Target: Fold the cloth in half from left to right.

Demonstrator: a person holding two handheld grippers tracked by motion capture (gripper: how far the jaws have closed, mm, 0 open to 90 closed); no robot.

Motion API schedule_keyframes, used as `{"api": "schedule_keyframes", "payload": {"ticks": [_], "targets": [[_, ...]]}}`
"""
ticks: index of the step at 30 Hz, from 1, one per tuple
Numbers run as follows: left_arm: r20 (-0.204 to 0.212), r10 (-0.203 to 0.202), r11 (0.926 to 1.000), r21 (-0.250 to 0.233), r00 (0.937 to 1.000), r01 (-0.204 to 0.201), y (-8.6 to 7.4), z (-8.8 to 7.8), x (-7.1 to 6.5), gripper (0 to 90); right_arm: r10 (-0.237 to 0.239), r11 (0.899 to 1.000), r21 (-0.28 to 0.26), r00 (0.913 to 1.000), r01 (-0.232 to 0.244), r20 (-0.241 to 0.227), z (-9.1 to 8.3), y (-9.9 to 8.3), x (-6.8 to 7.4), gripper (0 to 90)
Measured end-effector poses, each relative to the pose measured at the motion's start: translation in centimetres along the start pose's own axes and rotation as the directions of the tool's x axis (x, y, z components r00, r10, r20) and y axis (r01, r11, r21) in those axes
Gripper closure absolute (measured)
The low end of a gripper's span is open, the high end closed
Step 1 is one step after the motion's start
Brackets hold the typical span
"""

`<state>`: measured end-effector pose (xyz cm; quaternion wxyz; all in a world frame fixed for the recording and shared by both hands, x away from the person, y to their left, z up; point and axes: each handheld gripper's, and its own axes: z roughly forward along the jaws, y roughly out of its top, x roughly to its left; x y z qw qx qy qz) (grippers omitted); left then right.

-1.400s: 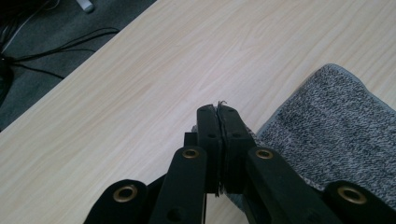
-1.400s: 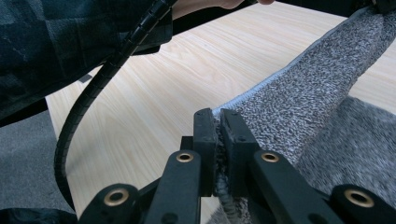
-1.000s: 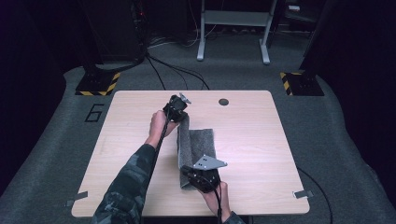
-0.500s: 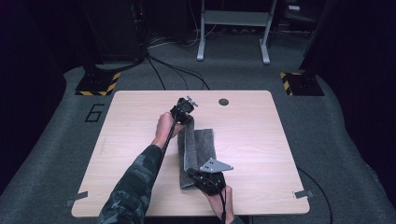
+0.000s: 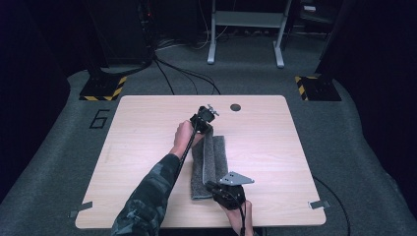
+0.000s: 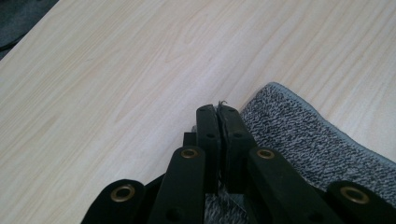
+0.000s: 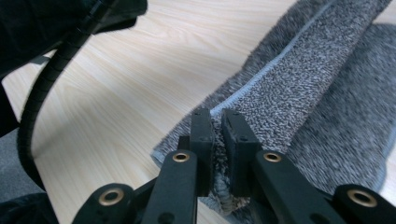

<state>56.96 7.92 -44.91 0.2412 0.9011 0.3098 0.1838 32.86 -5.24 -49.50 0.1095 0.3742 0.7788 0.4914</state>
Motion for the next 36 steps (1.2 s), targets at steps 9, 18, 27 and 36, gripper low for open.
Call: {"api": "schedule_keyframes", "payload": {"ticks": [9, 18, 27, 36], "targets": [[0.005, -0.002, 0.9998, 0.018, 1.0, 0.002, 0.2, 1.0, -0.5, 85.9, 0.026, 1.0, 0.005, 0.9995, -0.026, 0.017, -0.2, -1.0, -0.6, 82.3], [0.034, -0.138, 0.9882, -0.064, 0.9899, 0.14, -0.6, -1.0, 0.5, 26.0, 0.077, 0.997, 0.016, 0.991, -0.079, 0.11, -1.6, -2.1, -1.7, 59.3], [0.005, -0.13, 0.9908, -0.035, 0.9914, 0.131, -4.4, -2.8, 0.2, 21.2, 0.09, 0.994, 0.037, 0.9766, -0.099, 0.195, -3.3, -2.7, -3.3, 51.0], [-0.006, -0.13, 0.9915, 0.009, 0.9915, 0.13, -8.7, -2.9, -1.1, 18.8, 0.069, 0.985, 0.13, 0.9551, -0.11, 0.288, -3.6, -3.5, -5.1, 44.8]]}}
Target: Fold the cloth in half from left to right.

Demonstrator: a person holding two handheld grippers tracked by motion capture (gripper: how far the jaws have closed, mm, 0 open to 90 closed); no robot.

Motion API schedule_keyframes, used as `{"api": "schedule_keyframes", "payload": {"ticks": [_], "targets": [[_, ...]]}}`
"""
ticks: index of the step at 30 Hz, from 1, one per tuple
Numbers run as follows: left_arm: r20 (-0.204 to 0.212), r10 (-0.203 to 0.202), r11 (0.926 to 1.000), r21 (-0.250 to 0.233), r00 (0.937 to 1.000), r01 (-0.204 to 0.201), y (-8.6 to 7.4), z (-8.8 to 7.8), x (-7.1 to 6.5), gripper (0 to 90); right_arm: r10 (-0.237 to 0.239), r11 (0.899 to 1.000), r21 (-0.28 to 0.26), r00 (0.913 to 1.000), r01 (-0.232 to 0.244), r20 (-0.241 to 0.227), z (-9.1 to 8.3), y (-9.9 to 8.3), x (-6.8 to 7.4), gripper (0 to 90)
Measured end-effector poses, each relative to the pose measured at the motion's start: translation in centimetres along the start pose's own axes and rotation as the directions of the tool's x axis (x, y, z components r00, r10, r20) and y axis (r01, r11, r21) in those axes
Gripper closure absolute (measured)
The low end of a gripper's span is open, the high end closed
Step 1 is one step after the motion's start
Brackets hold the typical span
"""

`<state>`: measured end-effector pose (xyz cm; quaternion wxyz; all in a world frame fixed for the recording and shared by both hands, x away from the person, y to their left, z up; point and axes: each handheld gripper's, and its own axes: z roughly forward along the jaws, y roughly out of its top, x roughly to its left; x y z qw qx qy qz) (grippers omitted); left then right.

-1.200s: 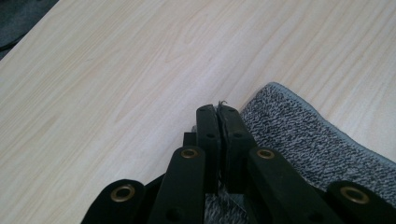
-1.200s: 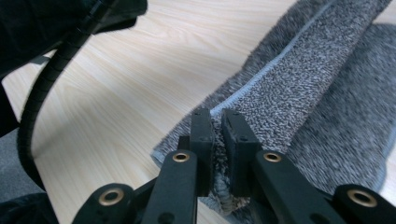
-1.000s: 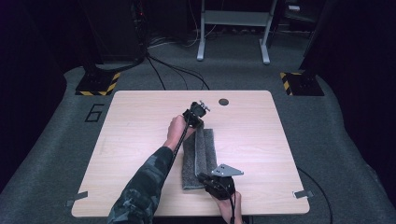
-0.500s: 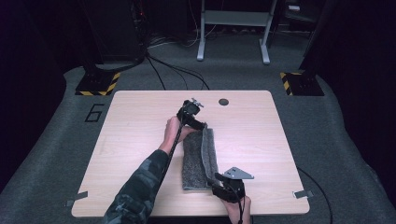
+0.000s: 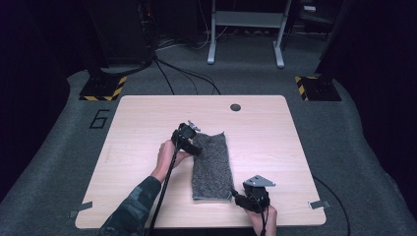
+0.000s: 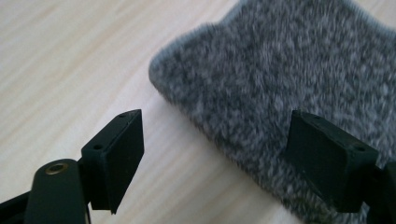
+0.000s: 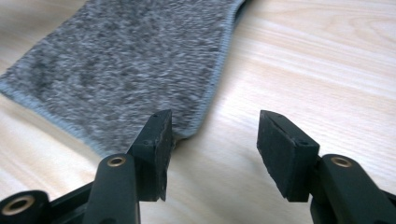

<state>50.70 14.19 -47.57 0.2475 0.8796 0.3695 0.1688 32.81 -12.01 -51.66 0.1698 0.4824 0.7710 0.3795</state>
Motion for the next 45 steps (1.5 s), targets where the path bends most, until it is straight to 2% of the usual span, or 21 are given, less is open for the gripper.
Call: {"api": "schedule_keyframes", "payload": {"ticks": [2, 6, 12, 13, 14, 19, 22, 23, 25, 26, 29, 30, 31, 33, 35, 36, 40, 45], "targets": [[0.009, 0.001, 1.0, 0.008, 1.0, -0.001, -0.4, 0.3, -0.2, 18.5, 0.011, 1.0, -0.007, 0.9999, -0.011, 0.003, 0.0, 0.3, -0.4, 41.6], [-0.006, 0.016, 0.9996, 0.025, 0.9999, -0.016, -0.9, 1.1, -0.3, 17.9, 0.02, 0.999, -0.026, 0.9992, -0.021, -0.036, 0.3, 1.3, -1.1, 36.8], [-0.034, 0.016, 0.9996, 0.024, 0.9993, -0.015, -1.7, 2.0, 0.3, 16.4, -0.041, 0.998, 0.048, 0.9973, 0.044, -0.061, 1.7, 1.2, -1.0, 32.2], [-0.025, 0.015, 0.9995, 0.028, 0.9996, -0.014, -1.8, 2.1, 0.4, 15.7, -0.071, 0.996, 0.05, 0.9958, 0.074, -0.058, 1.8, 1.0, -1.0, 32.3], [-0.024, 0.011, 0.9999, 0.012, 0.9997, -0.011, -1.9, 2.1, 0.5, 15.5, -0.087, 0.995, 0.052, 0.9948, 0.09, -0.052, 1.8, 1.0, -0.9, 32.3], [-0.028, -0.016, 0.9996, -0.026, 0.9995, 0.015, -2.4, 1.2, 0.5, 14.8, -0.147, 0.987, 0.06, 0.9883, 0.149, -0.04, 1.5, 0.6, -0.7, 29.9], [-0.014, -0.029, 0.9984, -0.05, 0.9995, 0.028, -2.9, 0.0, 0.2, 14.3, -0.153, 0.985, 0.071, 0.9876, 0.155, -0.033, 1.3, 0.7, -0.6, 28.4], [-0.01, -0.028, 0.9982, -0.054, 0.9996, 0.027, -3.0, -0.2, 0.0, 14.4, -0.138, 0.987, 0.072, 0.9896, 0.141, -0.039, 1.3, 0.7, -0.3, 28.0], [0.003, -0.003, 0.9991, -0.041, 1.0, 0.003, -3.4, -0.5, -0.8, 14.4, -0.175, 0.98, 0.091, 0.9835, 0.179, -0.047, 1.3, 0.8, -0.1, 27.6], [-0.002, 0.016, 0.9995, -0.027, 0.9999, -0.016, -3.6, -0.4, -1.2, 14.4, -0.157, 0.982, 0.094, 0.9865, 0.161, -0.046, 1.3, 0.7, 0.2, 27.5], [-0.003, 0.053, 0.9986, 0.004, 0.9986, -0.053, -4.1, -0.1, -1.8, 14.3, -0.18, 0.978, 0.097, 0.982, 0.185, -0.057, 1.0, 0.5, 0.7, 26.5], [-0.009, 0.057, 0.9983, 0.008, 0.9983, -0.057, -4.3, -0.1, -2.0, 14.2, -0.183, 0.977, 0.101, 0.981, 0.189, -0.063, 1.0, 0.4, 0.8, 26.2], [0.002, 0.058, 0.9983, 0.008, 0.9983, -0.058, -4.5, -0.1, -2.0, 14.2, -0.175, 0.978, 0.107, 0.9822, 0.182, -0.068, 0.8, 0.3, 1.0, 26.2], [0.01, 0.053, 0.9986, -0.006, 0.9985, -0.053, -4.8, -0.2, -2.0, 14.2, -0.185, 0.975, 0.112, 0.9791, 0.194, -0.083, 0.6, 0.3, 1.1, 24.0], [0.027, 0.031, 0.9993, -0.023, 0.9992, -0.03, -4.9, -0.3, -1.8, 14.1, -0.188, 0.975, 0.102, 0.9769, 0.198, -0.102, 0.4, 0.6, 0.9, 23.8], [0.033, 0.011, 0.9992, -0.038, 0.9994, -0.01, -4.9, -0.4, -1.5, 14.0, -0.192, 0.975, 0.091, 0.9754, 0.202, -0.108, 0.4, 0.9, 0.8, 23.8], [0.021, -0.023, 0.9979, -0.059, 0.9995, 0.024, -4.2, -0.6, -0.4, 14.3, -0.18, 0.982, 0.043, 0.977, 0.186, -0.114, 0.9, 3.9, -0.1, 24.1], [0.012, -0.086, 0.993, -0.081, 0.9962, 0.087, -3.0, -0.4, 1.3, 14.5, -0.149, 0.989, 0.001, 0.9834, 0.15, -0.104, 3.6, 8.5, -2.3, 24.6]]}}
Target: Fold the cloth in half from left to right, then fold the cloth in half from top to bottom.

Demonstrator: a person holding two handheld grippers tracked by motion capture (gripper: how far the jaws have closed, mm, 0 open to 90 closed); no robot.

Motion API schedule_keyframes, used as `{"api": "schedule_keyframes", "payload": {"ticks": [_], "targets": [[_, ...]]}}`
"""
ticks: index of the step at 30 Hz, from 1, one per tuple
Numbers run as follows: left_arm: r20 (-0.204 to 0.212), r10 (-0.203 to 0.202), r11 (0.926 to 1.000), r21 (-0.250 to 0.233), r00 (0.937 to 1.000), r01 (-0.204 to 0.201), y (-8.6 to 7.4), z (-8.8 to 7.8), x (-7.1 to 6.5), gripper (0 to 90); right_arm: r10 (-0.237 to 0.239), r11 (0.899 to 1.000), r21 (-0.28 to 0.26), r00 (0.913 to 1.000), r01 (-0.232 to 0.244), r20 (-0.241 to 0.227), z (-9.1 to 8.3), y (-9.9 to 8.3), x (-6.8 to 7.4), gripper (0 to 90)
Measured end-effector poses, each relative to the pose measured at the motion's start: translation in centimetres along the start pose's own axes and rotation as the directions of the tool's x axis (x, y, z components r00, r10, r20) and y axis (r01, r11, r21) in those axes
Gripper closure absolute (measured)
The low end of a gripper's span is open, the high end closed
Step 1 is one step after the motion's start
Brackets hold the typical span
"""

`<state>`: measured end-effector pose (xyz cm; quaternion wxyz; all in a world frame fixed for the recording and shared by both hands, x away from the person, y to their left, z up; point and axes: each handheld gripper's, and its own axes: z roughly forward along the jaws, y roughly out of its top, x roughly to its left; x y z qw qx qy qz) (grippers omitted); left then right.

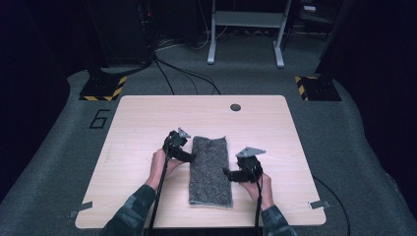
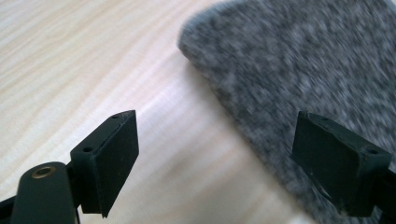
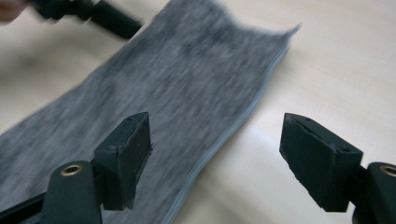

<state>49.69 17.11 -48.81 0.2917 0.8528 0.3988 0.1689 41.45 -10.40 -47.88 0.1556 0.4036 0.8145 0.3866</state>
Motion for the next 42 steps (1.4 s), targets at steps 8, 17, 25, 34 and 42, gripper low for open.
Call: {"api": "schedule_keyframes", "payload": {"ticks": [8, 17, 25, 34, 42], "targets": [[-0.052, -0.049, 0.9986, 0.017, 0.9974, 0.05, 1.7, 1.8, 2.1, 14.9, 0.049, 0.998, 0.025, 0.9982, -0.05, 0.033, 4.4, 3.6, -3.3, 24.2], [-0.088, -0.06, 0.9954, 0.069, 0.9943, 0.066, 1.3, 3.3, 3.1, 14.9, 0.067, 0.995, 0.065, 0.9944, -0.072, 0.081, 6.7, 4.4, -4.9, 24.8], [-0.051, -0.099, 0.9948, 0.02, 0.9938, 0.1, 2.4, 3.0, 3.6, 14.8, 0.125, 0.99, 0.059, 0.9896, -0.129, 0.071, 7.8, 5.7, -6.9, 26.6], [-0.023, -0.094, 0.9941, 0.052, 0.9953, 0.095, 3.3, 4.3, 3.1, 23.4, 0.122, 0.986, 0.113, 0.9921, -0.125, 0.029, 10.2, 6.3, -7.5, 39.5], [0.023, -0.086, 0.994, 0.07, 0.996, 0.084, 3.2, 4.6, 3.0, 40.7, 0.089, 0.983, 0.157, 0.9957, -0.092, 0.025, 11.2, 6.5, -7.0, 54.0]]}}
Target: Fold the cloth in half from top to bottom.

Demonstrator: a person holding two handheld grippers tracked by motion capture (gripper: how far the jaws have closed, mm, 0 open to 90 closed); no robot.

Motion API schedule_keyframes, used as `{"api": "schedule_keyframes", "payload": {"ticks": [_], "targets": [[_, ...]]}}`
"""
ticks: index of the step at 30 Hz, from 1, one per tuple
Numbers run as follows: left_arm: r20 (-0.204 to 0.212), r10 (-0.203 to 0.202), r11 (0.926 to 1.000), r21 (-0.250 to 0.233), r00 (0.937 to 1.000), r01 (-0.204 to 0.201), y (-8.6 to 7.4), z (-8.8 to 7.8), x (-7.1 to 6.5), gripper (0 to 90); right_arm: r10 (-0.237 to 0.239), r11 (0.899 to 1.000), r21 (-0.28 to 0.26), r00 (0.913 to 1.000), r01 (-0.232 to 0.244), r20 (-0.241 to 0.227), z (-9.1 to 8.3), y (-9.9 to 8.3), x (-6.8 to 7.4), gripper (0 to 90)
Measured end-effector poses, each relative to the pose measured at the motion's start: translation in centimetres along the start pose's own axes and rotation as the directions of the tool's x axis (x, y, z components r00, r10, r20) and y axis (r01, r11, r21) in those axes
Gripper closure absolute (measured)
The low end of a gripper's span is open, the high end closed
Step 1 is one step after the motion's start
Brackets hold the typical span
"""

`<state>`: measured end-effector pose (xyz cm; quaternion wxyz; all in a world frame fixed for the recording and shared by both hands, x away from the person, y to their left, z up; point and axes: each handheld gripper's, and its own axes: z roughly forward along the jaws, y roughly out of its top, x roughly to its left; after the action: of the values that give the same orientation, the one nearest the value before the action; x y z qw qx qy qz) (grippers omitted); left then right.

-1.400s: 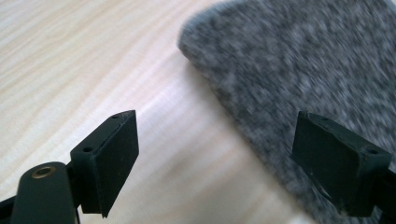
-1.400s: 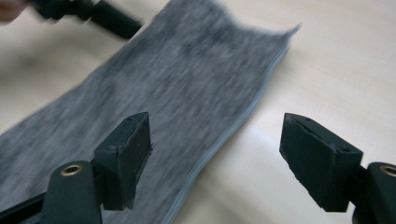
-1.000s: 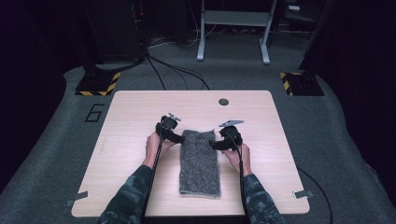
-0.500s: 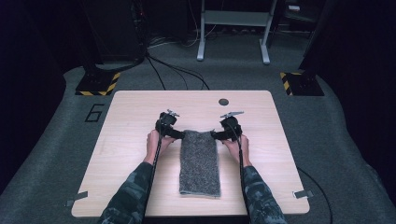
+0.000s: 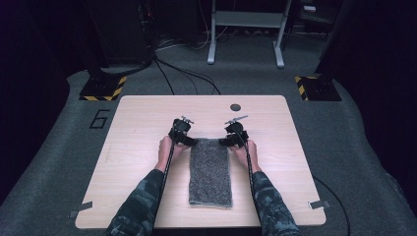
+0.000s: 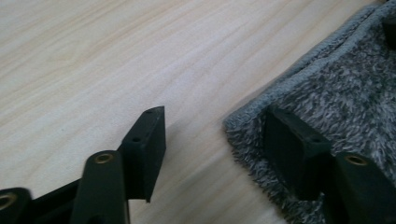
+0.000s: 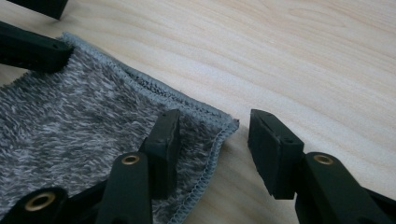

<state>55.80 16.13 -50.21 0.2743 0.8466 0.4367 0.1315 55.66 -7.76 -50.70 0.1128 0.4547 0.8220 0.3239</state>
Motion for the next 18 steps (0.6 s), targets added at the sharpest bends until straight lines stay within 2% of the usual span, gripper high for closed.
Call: {"api": "schedule_keyframes", "payload": {"ticks": [3, 7, 10, 16, 18], "targets": [[0.004, 0.008, 0.9999, -0.015, 1.0, -0.008, -0.14, 0.06, -0.22, 46.8, -0.017, 1.0, 0.001, 0.9999, 0.017, 0.003, 0.02, -0.02, 0.13, 56.2], [0.005, 0.025, 0.9995, -0.022, 0.9997, -0.025, -0.19, 0.03, -0.59, 55.3, -0.06, 0.998, 0.011, 0.9981, 0.06, 0.017, 0.14, 0.12, 0.59, 66.4], [0.015, 0.032, 0.9992, -0.025, 0.9994, -0.031, -0.19, 0.01, -0.74, 60.4, -0.068, 0.998, 0.01, 0.9974, 0.068, 0.023, 0.22, 0.16, 0.81, 70.0], [0.038, 0.043, 0.9988, -0.026, 0.9983, -0.042, -0.19, 0.0, -0.85, 79.4, -0.053, 0.999, 0.005, 0.9985, 0.054, -0.015, 0.22, 0.06, 0.59, 84.1], [0.048, 0.049, 0.9985, -0.028, 0.9977, -0.047, -0.25, -0.01, -0.79, 84.2, -0.044, 0.999, -0.005, 0.9988, 0.044, -0.022, 0.24, -0.06, 0.57, 86.3]]}}
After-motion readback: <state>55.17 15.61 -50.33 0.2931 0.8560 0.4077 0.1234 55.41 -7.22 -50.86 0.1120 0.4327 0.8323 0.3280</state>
